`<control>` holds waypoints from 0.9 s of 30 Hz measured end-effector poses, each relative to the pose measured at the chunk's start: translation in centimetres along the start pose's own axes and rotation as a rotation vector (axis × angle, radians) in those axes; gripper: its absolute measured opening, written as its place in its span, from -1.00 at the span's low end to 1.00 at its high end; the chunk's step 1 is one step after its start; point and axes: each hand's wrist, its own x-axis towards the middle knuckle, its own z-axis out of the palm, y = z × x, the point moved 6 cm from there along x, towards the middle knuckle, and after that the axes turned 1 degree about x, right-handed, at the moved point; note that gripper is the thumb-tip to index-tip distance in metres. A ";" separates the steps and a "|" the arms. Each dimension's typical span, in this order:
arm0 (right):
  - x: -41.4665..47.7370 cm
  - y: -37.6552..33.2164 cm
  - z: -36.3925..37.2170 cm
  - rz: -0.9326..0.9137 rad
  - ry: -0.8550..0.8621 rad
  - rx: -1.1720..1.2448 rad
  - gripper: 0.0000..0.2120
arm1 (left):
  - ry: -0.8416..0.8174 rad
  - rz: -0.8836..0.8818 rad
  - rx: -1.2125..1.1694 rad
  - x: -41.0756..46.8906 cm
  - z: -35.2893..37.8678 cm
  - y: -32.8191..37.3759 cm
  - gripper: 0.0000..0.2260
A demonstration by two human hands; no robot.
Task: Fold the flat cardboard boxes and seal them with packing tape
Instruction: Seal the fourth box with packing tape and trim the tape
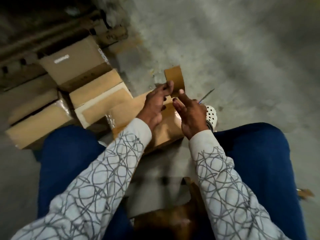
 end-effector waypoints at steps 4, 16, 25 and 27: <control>-4.1 1.9 0.6 0.054 -0.072 -0.130 -0.64 | 0.120 -0.005 -0.124 -5.4 -2.9 -2.6 -0.77; -7.5 -2.6 -1.4 -0.378 -0.084 -1.634 -0.71 | 0.221 0.002 0.479 -13.1 -8.5 -10.6 -0.90; 1.6 -9.6 -4.1 -0.358 -0.243 -2.106 -0.41 | -0.112 0.575 1.398 -3.3 2.1 -6.4 -0.62; 2.8 -9.4 -3.1 -0.377 -0.288 -2.106 -0.39 | -0.171 0.679 1.544 -0.6 3.6 -6.0 -0.54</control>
